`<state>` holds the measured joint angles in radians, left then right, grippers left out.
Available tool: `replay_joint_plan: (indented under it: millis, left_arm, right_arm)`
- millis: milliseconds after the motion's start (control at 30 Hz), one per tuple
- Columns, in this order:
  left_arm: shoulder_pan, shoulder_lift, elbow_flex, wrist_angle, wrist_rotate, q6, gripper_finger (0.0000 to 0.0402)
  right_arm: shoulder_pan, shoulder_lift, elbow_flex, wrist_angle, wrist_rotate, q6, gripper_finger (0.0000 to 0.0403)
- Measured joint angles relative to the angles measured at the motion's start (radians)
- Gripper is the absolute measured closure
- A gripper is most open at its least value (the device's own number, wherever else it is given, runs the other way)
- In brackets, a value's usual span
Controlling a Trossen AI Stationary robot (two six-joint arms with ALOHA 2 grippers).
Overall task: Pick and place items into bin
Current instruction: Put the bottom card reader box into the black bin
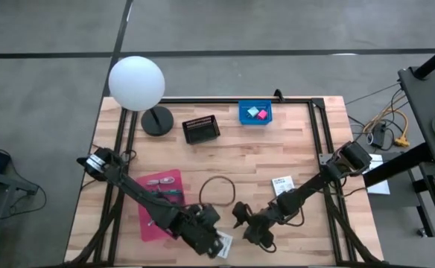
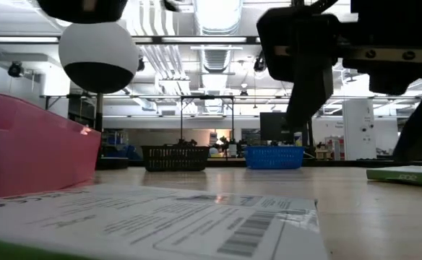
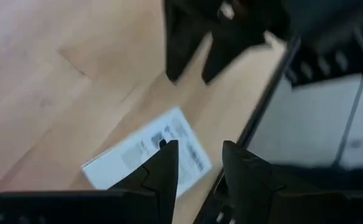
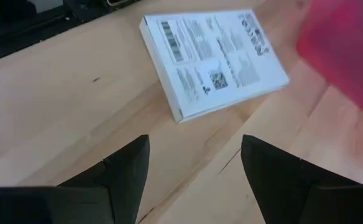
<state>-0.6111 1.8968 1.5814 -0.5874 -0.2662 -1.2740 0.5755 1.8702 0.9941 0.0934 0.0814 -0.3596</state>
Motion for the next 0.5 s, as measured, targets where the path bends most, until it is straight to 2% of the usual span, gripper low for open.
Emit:
replay_joint_plan:
  millis: [233, 500]
  left_arm:
    - [-0.031, 0.01, -0.038, -0.012, 0.208, 0.027, 0.0293]
    - [-0.048, 0.029, -0.045, -0.115, 0.25, 0.257, 0.0293]
  right_arm:
    - [0.0, 0.0, 0.0, -0.04, 0.0, 0.065, 0.0162]
    - [0.0, 0.0, 0.0, -0.042, 0.0, 0.073, 0.0167]
